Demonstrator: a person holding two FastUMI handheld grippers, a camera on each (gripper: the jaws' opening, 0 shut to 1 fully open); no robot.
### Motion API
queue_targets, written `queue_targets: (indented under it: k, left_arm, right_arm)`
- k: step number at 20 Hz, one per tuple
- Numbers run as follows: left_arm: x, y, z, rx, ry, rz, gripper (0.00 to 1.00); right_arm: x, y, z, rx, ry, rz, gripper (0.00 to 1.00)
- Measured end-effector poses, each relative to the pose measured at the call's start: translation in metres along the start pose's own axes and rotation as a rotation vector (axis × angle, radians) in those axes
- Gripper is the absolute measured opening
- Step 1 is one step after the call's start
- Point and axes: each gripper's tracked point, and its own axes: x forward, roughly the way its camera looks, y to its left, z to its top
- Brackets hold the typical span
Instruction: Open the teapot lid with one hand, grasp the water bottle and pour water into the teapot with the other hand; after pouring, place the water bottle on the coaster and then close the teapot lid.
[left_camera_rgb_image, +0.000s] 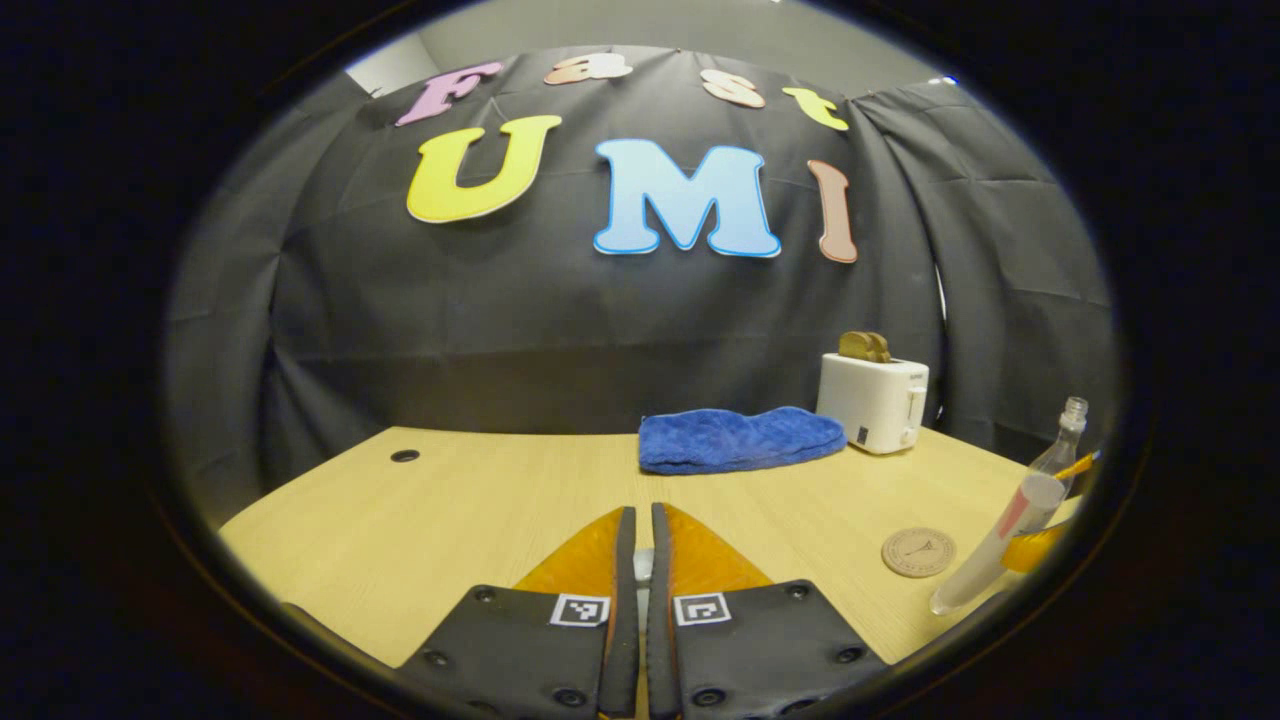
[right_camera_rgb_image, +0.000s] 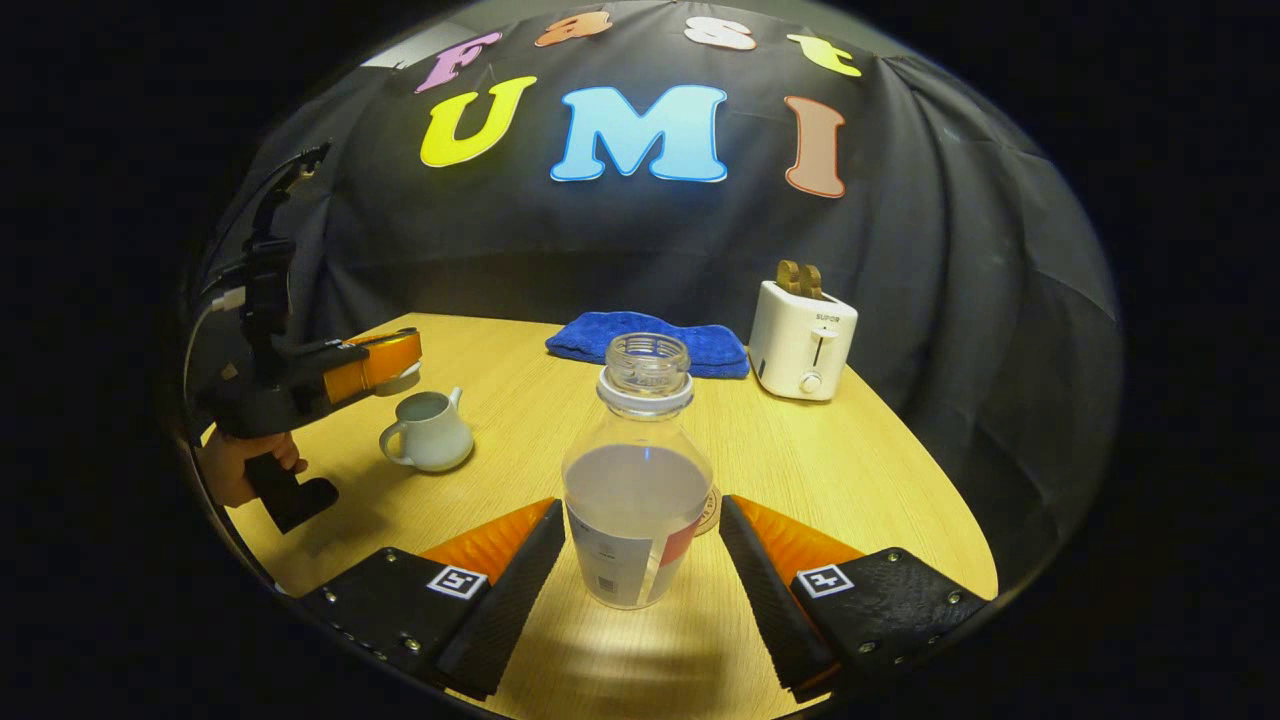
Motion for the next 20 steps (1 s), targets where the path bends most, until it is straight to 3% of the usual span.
queue_targets:
  k: [2,3,4,12,20]
  left_arm:
    - [-0.003,0.004,0.006,-0.009,0.000,0.017,0.10]
    - [-0.004,0.006,0.008,-0.012,-0.001,0.024,0.10]
    - [-0.005,0.009,0.011,-0.012,0.002,0.028,0.10]
    - [-0.012,0.024,0.030,-0.003,-0.010,-0.008,0.10]
    - [-0.012,0.058,0.030,-0.016,-0.006,-0.056,0.10]
  right_arm:
    - [0.004,0.002,-0.001,-0.015,-0.001,0.021,0.95]
    - [0.002,0.002,-0.002,-0.019,0.004,0.025,0.91]
    - [0.003,0.002,-0.004,-0.020,0.014,0.032,0.80]
    - [0.005,0.008,0.003,-0.091,0.177,0.026,0.76]
    - [0.009,0.032,0.011,-0.185,0.241,-0.028,0.73]
